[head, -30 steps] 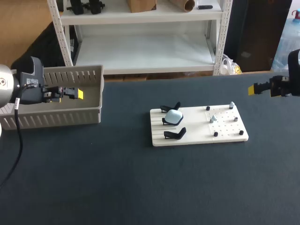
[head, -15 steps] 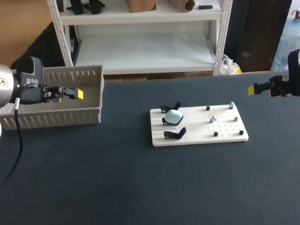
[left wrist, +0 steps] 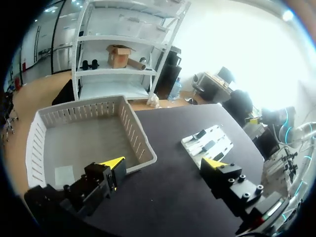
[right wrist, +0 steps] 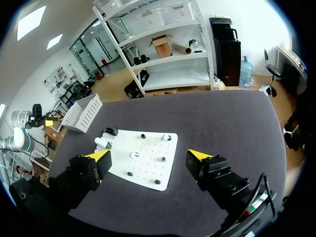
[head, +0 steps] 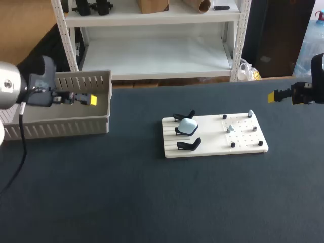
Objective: Pick up each earbud case from the left stands, insert the matching earbuds, close the lid, and place the case in the box.
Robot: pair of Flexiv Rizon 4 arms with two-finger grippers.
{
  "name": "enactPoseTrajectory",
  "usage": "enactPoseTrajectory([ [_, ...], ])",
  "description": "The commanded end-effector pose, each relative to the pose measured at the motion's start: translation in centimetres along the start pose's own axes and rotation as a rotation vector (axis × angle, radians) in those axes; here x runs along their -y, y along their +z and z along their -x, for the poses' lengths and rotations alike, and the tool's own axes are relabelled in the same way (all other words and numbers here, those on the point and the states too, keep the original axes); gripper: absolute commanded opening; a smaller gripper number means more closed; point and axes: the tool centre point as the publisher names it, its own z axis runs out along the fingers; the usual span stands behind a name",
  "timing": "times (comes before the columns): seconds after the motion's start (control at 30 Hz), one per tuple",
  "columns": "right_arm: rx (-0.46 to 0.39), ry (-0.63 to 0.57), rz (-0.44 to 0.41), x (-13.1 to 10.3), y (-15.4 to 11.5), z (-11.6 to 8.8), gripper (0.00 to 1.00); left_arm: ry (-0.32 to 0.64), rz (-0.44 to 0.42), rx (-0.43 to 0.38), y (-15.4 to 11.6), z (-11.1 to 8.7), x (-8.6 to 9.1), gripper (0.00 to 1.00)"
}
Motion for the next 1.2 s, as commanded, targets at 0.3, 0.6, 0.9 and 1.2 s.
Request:
enactPoseTrajectory([
  [0.3, -0.001, -0.001, 0.003, 0.1, 0.1, 0.0, 1.00, 0.383, -0.267, -0.023, 4.7, 3.8, 4.5, 1.00],
  [0.6, -0.001, -0.001, 0.003, 0.1, 0.1, 0.0, 1.00, 0.690, -0.400, -0.027, 9.5, 3.9, 9.2, 1.00],
  [0.9, -0.001, -0.001, 0.003, 0.1, 0.1, 0.0, 1.00, 0.791, -0.506, -0.012, 12.8, 2.0, 11.3, 1.00],
  [1.2, -0.001, -0.001, 0.003, 0.1, 0.1, 0.0, 1.00, 0.836, -0.556, -0.008, 15.0, 0.3, 12.1, 1.00],
])
